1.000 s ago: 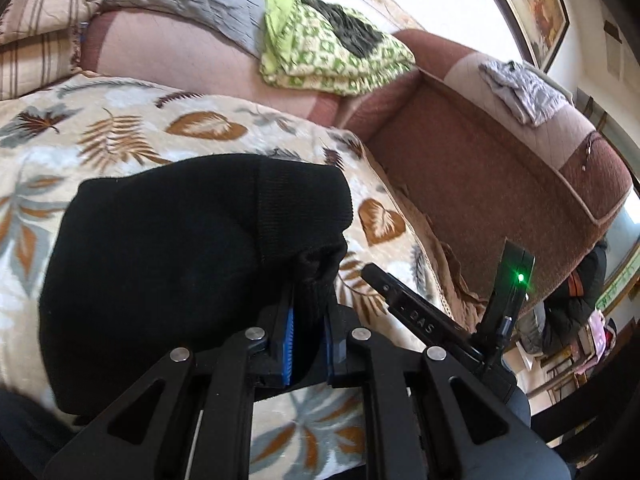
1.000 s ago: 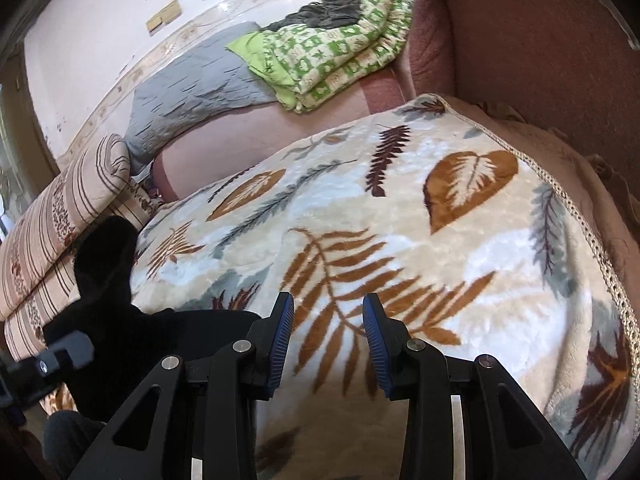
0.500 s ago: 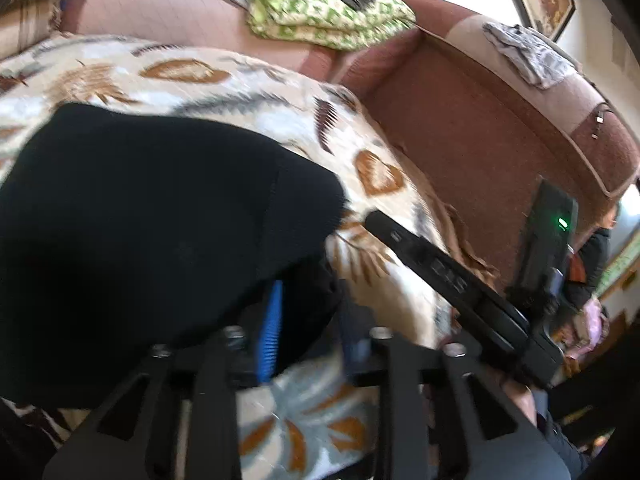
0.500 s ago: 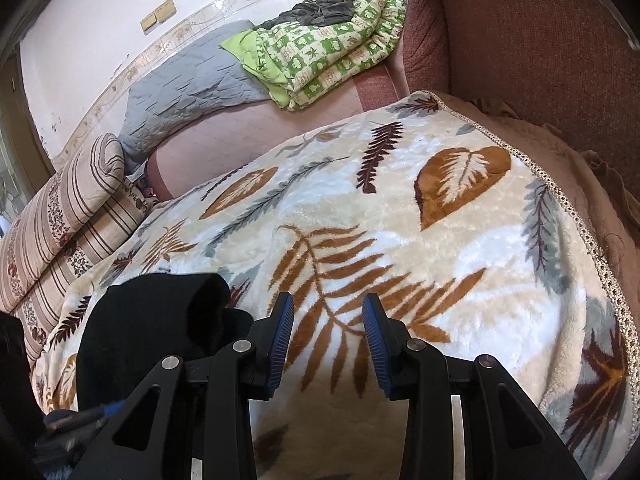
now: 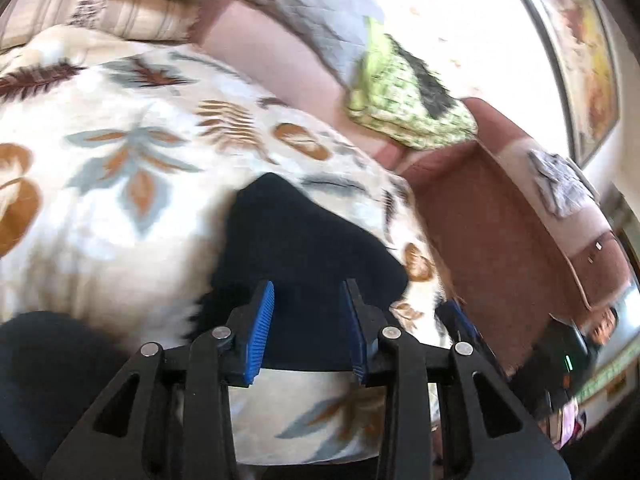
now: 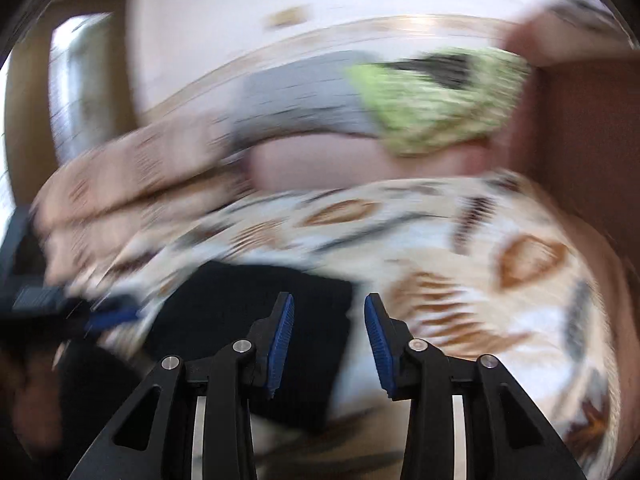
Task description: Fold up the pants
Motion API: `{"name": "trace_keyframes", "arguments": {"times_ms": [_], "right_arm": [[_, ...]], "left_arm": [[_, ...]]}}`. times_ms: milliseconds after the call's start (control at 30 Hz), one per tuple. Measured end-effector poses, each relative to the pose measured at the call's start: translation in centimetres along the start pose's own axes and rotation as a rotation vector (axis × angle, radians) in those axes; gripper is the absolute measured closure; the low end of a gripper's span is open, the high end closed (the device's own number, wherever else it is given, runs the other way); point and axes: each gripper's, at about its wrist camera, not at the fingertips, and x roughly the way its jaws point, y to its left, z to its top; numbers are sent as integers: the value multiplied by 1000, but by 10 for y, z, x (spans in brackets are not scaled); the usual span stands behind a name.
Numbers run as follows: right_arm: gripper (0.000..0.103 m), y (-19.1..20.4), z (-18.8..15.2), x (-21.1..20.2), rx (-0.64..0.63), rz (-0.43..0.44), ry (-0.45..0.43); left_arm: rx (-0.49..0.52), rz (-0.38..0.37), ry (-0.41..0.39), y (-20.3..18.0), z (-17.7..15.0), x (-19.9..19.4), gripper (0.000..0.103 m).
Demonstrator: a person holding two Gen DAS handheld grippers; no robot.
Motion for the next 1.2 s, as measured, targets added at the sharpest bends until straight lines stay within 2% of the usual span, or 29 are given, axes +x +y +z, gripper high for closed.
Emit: {"name": "trace_keyframes", "arguments": {"times_ms": [133,200,267,367,533,600,667,733,800,867,900,967,1033,1200], "right_arm": [[77,8,-15,25,11,15,128],[77,1,-17,37,36,1,172],[79,-3,-26,50,53,-1,237],[80,-3,-25,54,40,-26,262],[80,-10,-15,43,100,23,223],[80,-13,-2,33,96,27,129],[79,-19,12,27,103,-1,46],[77,-27,25,34,140,-40,1],[77,-29,33,50,146,-48,8],[77,-31,29,74,160,-46,60],[77,-34,24,86,165,-59,93],[78,-42,8,113,180,-87,175],[78,-48,4,120,207,-79,172],[77,-48,5,119,201,-68,187]], "left_arm": [[16,52,64,-1,-10,19,79],[26,113,106,0,-14,33,81],[46,159,139,6,-17,45,94],[64,187,155,3,-21,51,94],[43,124,153,0,-11,39,94],[75,72,78,-9,9,28,93],[110,66,14,-17,33,27,90],[101,51,0,-16,57,38,89],[74,85,20,-11,76,62,89],[31,96,77,-1,78,88,89],[21,135,118,7,74,108,89],[15,206,149,24,63,128,91],[-4,208,138,29,62,130,94],[31,241,134,27,59,132,94]]}}
